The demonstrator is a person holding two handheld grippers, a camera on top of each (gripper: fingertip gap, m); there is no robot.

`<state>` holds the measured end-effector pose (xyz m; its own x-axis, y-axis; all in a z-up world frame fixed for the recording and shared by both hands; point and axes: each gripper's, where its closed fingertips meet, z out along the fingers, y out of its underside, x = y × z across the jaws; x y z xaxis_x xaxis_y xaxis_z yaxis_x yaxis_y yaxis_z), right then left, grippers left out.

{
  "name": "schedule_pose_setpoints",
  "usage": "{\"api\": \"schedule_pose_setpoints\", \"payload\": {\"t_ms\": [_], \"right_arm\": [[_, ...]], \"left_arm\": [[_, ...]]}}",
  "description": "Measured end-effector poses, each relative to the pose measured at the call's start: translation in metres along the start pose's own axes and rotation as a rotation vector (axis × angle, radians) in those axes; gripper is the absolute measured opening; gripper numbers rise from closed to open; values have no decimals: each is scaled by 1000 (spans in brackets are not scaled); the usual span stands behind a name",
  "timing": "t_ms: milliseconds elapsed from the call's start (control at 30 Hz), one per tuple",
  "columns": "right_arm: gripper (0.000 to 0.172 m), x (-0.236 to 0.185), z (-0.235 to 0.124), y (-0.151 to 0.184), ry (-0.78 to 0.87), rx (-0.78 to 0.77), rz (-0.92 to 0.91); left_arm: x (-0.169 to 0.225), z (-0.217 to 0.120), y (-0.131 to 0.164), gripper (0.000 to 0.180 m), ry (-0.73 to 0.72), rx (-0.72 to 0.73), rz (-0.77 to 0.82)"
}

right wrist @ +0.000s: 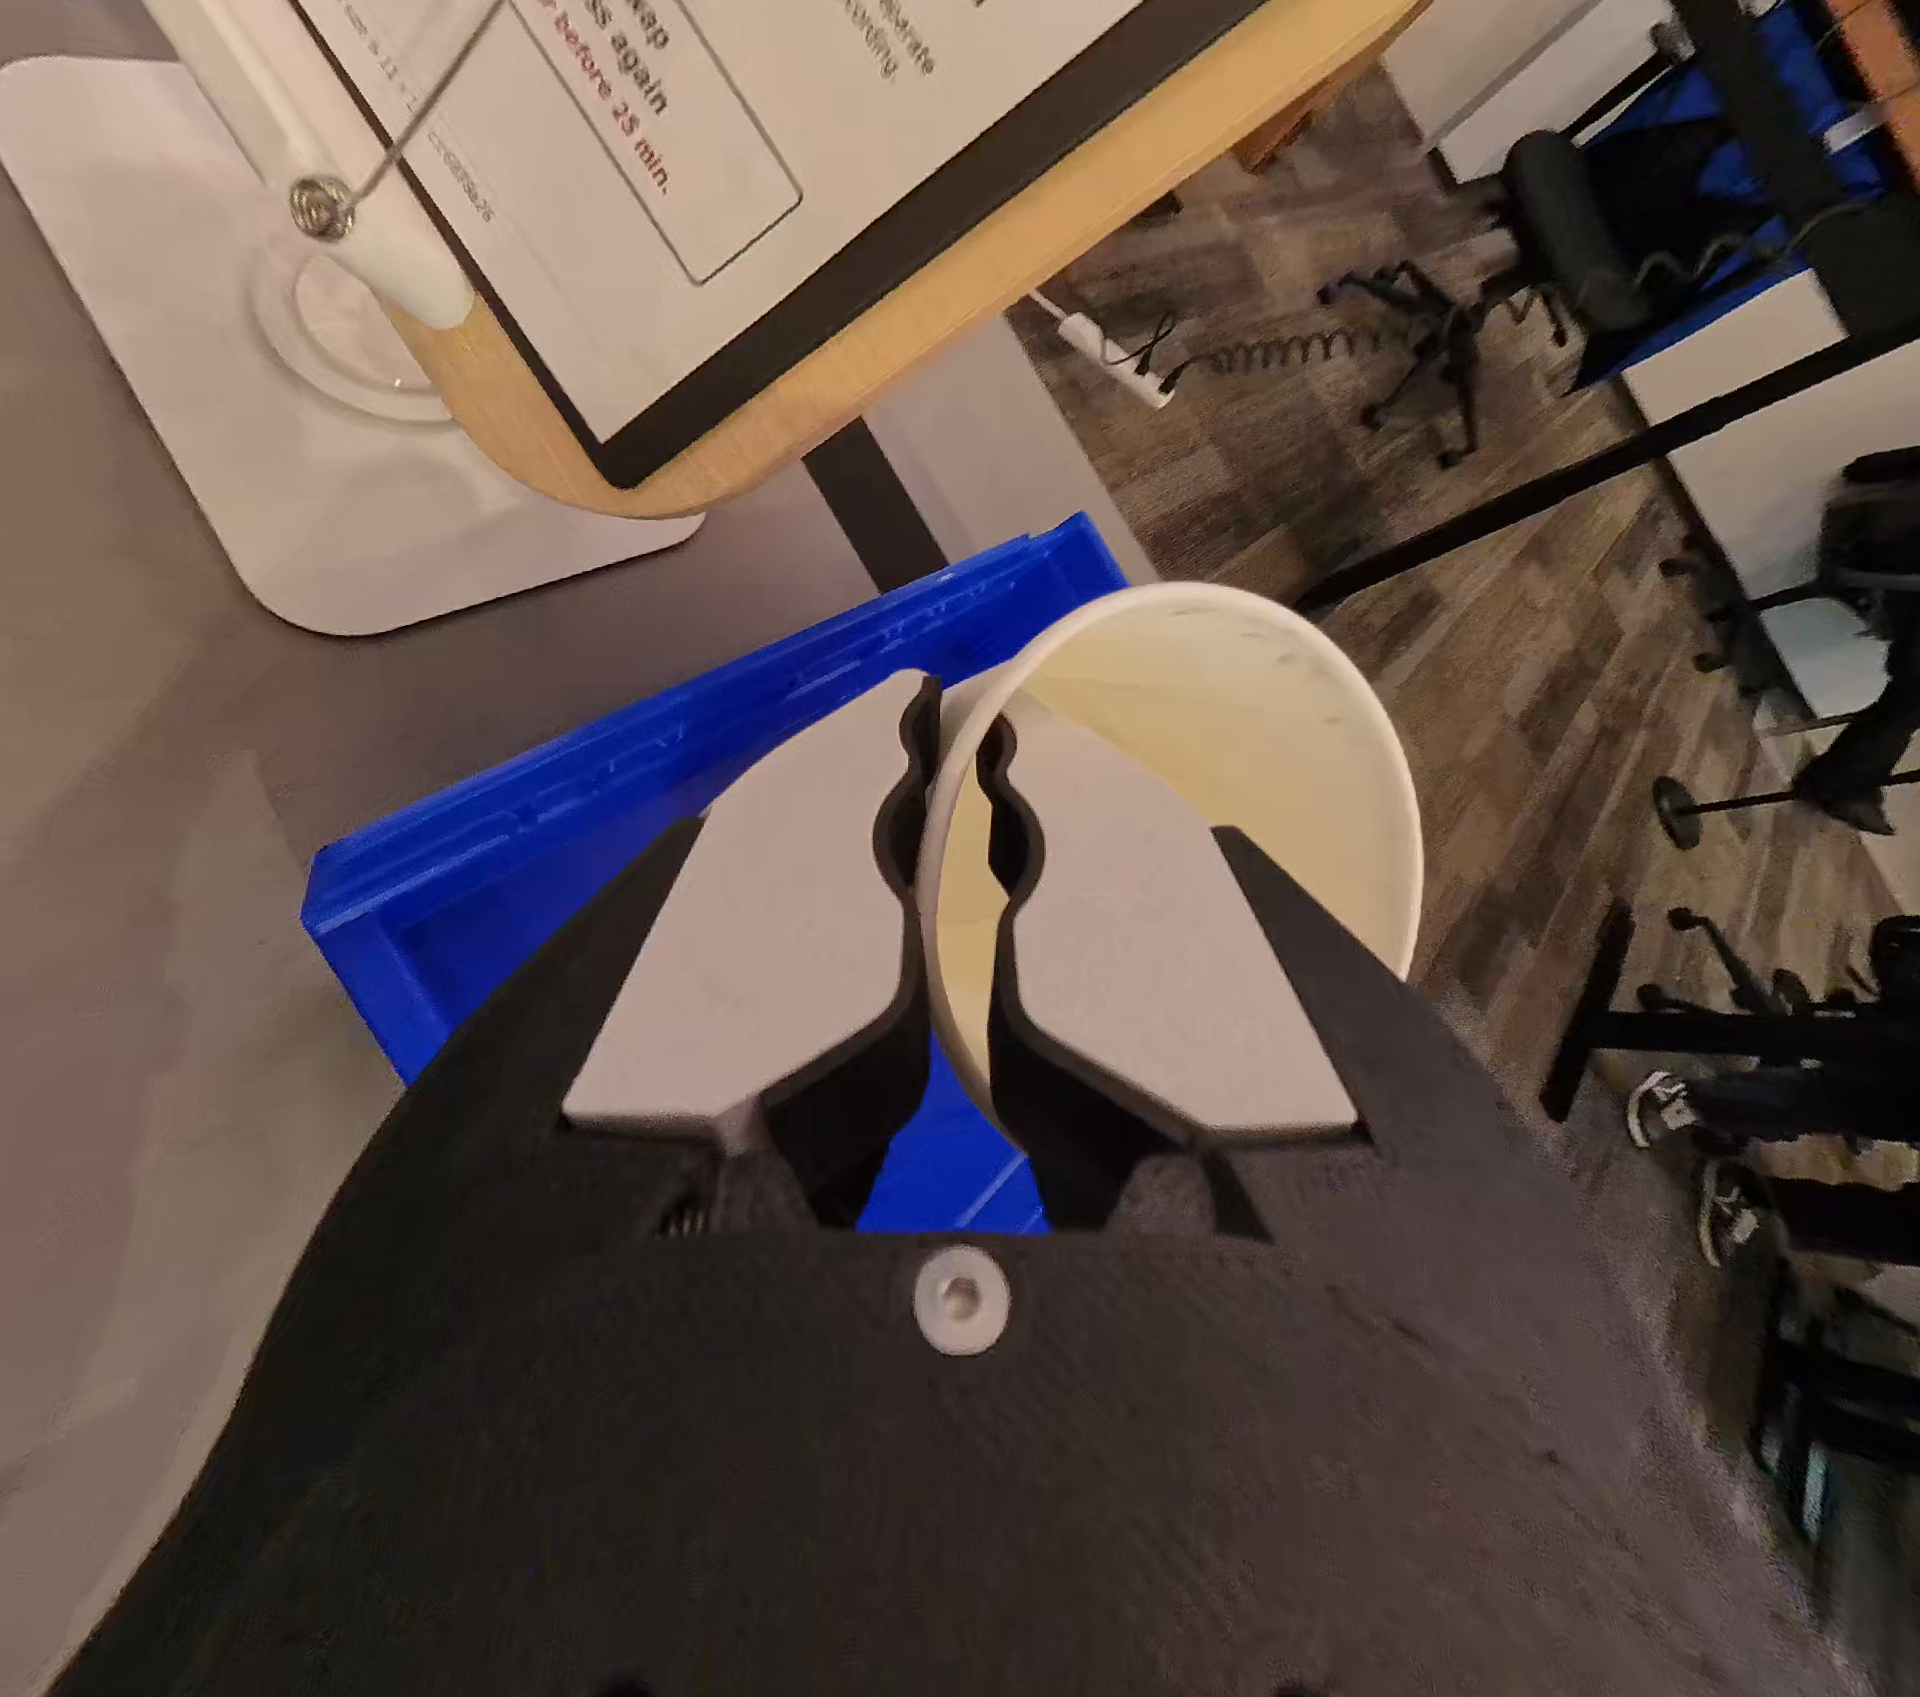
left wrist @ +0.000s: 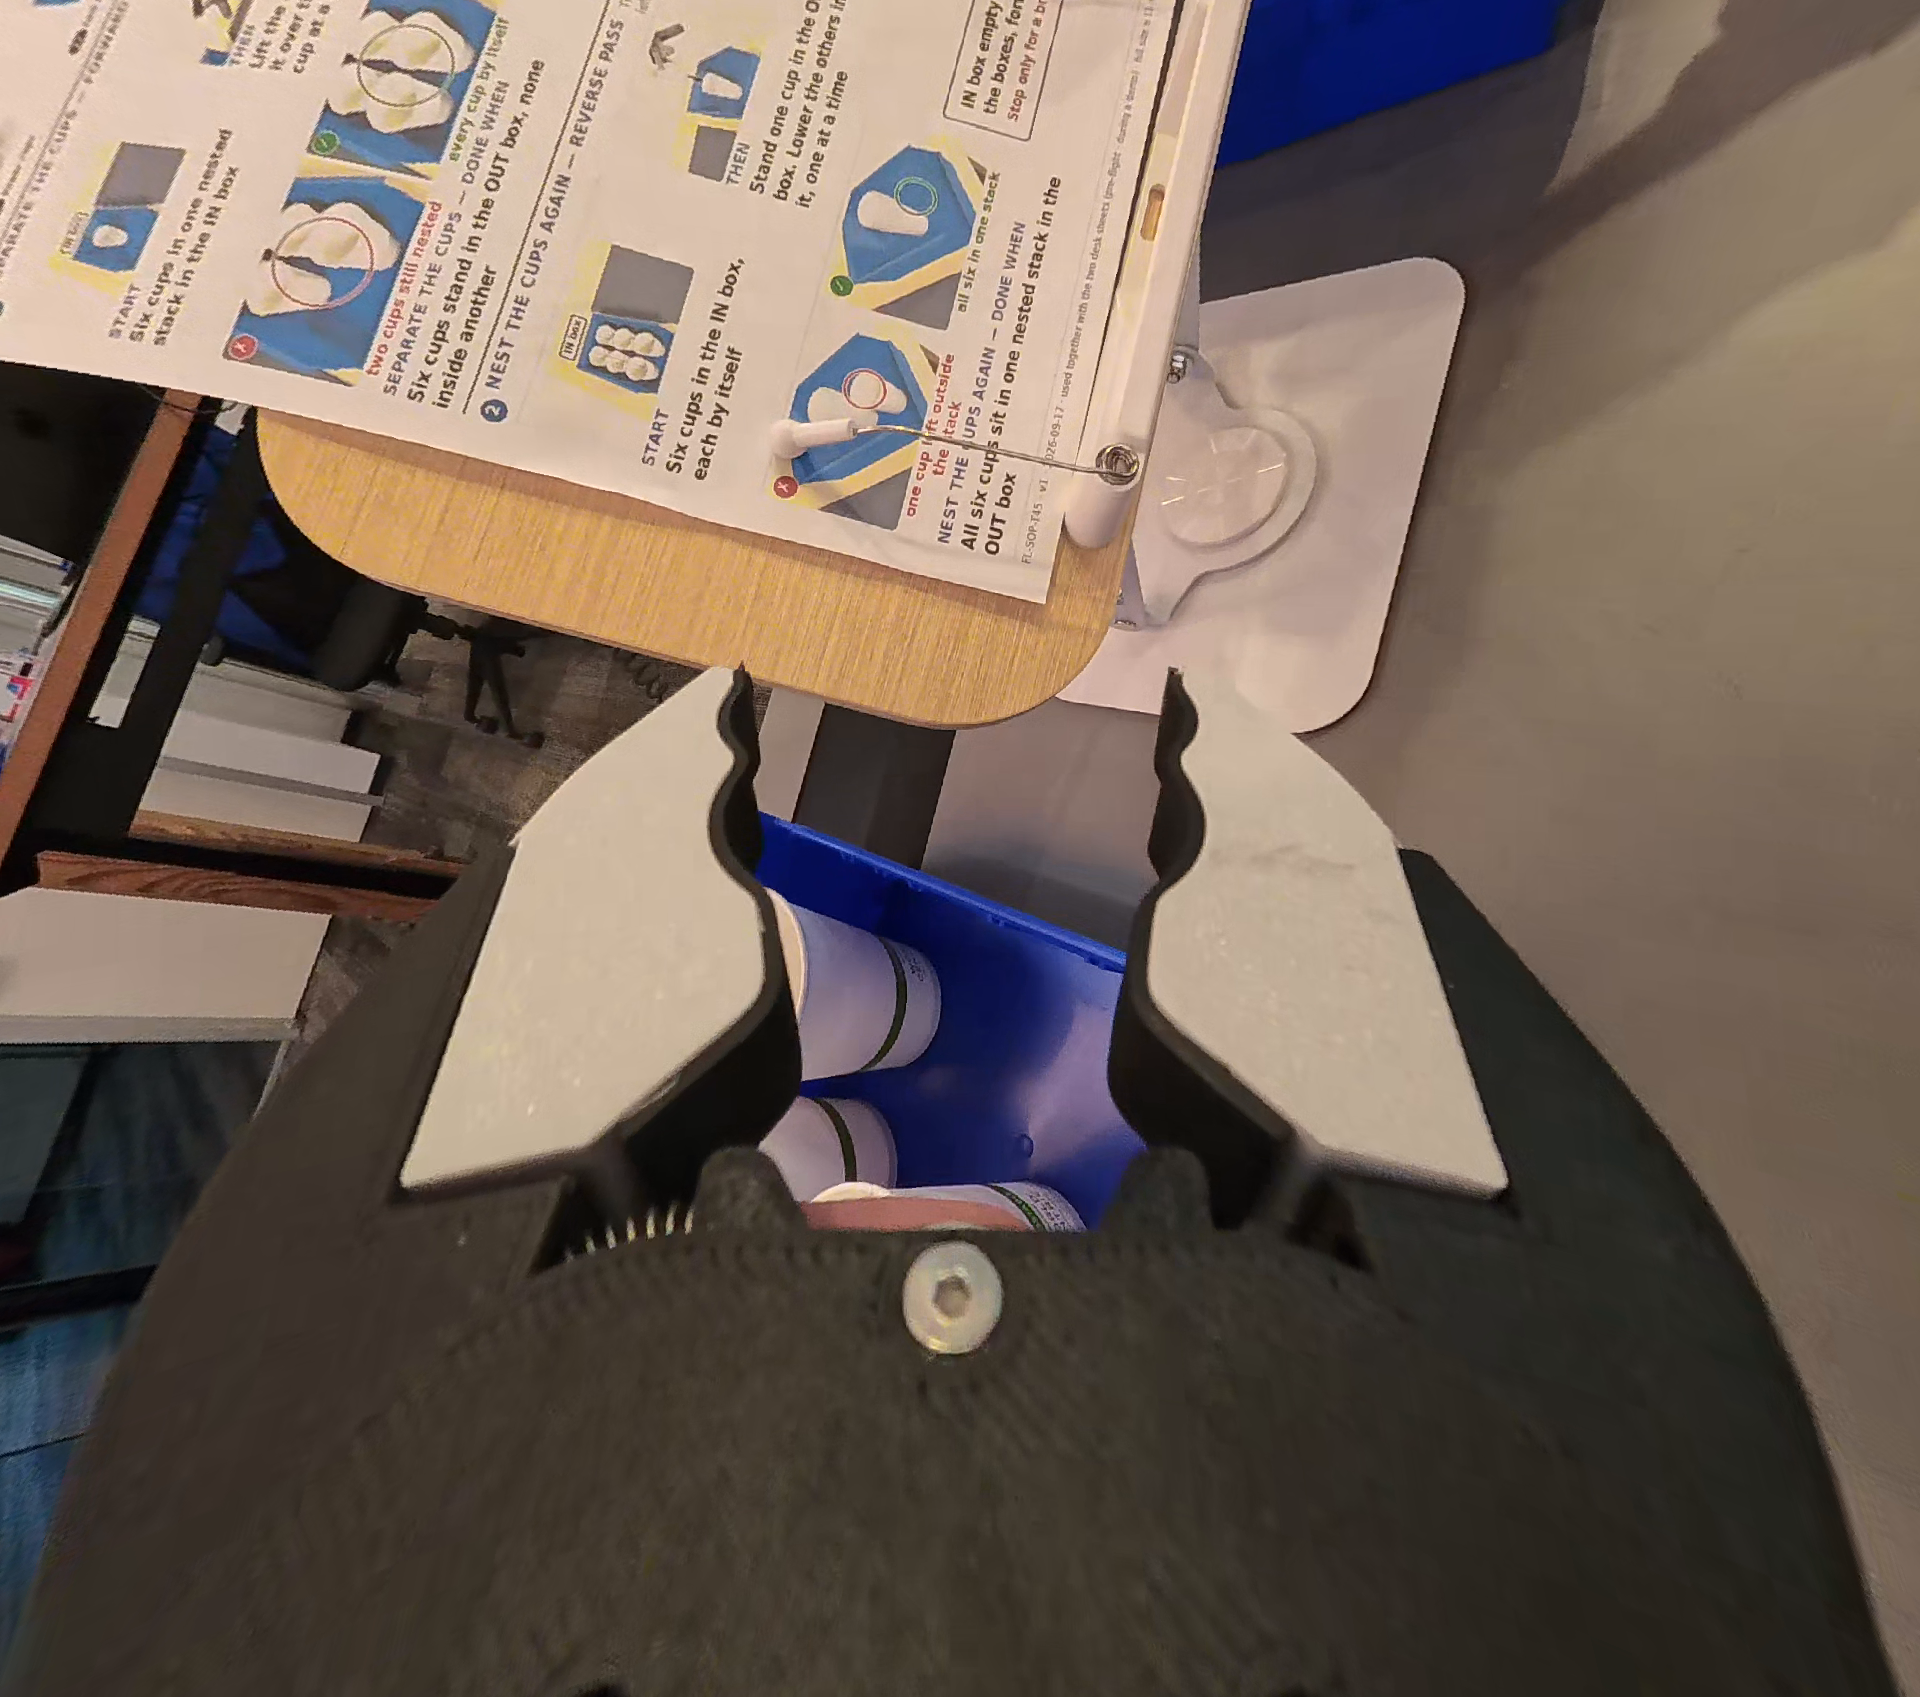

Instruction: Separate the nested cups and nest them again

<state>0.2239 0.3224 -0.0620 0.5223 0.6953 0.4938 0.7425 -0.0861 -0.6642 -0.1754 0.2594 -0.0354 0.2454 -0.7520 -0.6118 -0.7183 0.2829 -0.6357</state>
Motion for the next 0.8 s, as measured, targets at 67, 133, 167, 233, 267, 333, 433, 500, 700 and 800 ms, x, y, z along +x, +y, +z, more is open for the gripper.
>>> {"api": "schedule_pose_setpoints", "payload": {"t_ms": [67, 133, 167, 233, 267, 333, 433, 500, 700, 800], "right_arm": [[7, -3, 8, 7, -27, -31, 22], [7, -7, 17, 15, -53, -63, 38], [7, -10, 22, 18, -72, -72, 37], [7, -14, 30, 23, -99, -96, 55], [7, -16, 35, 27, -109, -111, 59], [7, -19, 43, 34, -127, -140, 79], [8, -26, 54, 44, -166, -173, 91], [10, -25, 59, 48, -163, -180, 104], [33, -17, 63, 47, -115, -160, 115], [46, -12, 61, 43, -92, -139, 122]], "left_arm": [[0, 0, 0, 73, 1, -1, 0], [0, -1, 1, 73, 0, -2, -1], [-1, -2, 2, 72, -3, -5, -1], [-1, -2, 2, 72, -3, -8, 0], [-1, -2, 2, 72, -1, -7, 0], [-1, -2, 3, 72, -3, -11, 2], [-1, -2, 5, 72, 0, -23, 2], [-2, -3, 6, 72, 0, -24, -1], [-4, -4, 11, 72, -4, -37, -7], [-5, -5, 14, 72, -7, -44, -13]]}}
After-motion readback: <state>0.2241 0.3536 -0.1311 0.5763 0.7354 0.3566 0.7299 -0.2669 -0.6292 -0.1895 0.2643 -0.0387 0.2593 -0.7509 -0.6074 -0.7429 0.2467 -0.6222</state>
